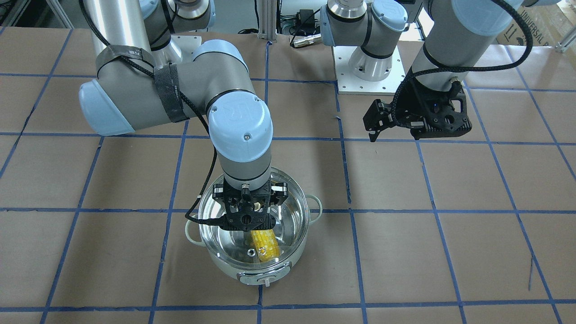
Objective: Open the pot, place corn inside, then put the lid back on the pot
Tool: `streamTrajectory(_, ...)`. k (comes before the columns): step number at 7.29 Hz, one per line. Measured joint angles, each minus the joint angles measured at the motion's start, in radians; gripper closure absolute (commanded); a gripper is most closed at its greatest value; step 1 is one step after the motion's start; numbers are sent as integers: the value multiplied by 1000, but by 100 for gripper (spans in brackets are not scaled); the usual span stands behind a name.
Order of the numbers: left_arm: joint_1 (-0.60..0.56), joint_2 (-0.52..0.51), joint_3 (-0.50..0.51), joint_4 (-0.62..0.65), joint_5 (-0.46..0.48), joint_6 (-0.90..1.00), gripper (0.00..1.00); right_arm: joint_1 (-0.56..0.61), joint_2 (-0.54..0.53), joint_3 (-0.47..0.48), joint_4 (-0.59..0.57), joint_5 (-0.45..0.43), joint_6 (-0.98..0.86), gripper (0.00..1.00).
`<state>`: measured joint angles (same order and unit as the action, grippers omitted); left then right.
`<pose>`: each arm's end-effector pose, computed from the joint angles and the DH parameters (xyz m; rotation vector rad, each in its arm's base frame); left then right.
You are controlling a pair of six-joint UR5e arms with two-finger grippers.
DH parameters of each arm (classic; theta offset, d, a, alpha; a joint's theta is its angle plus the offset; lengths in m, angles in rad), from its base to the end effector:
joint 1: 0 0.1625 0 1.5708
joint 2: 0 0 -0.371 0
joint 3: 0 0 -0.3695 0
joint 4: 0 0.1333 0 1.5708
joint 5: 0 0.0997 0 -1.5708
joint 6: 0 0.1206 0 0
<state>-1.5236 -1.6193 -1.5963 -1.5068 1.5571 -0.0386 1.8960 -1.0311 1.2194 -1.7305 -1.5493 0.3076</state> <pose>-0.1119 -0.4908 0.3842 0.1342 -3.1249 -0.0156 0.3364 -0.5723 0.2882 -0.0271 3.1295 0.0530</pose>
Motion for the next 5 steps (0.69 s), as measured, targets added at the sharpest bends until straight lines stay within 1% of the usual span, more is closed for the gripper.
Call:
streamTrajectory(1,7,0,12,0,2,0,0,0,3,-4,-1,0,2,37)
streamTrajectory(2,11,0,18,0,3,0,0,0,7,-9,-1,-1,4,33)
streamTrajectory(4,14,-4,20,0,-4,-2,0,0,12,-15,-2,-1,8,10)
streamTrajectory(5,14,-7,19,0,-7,-1,0,0,12,-17,-2,-1,9,4)
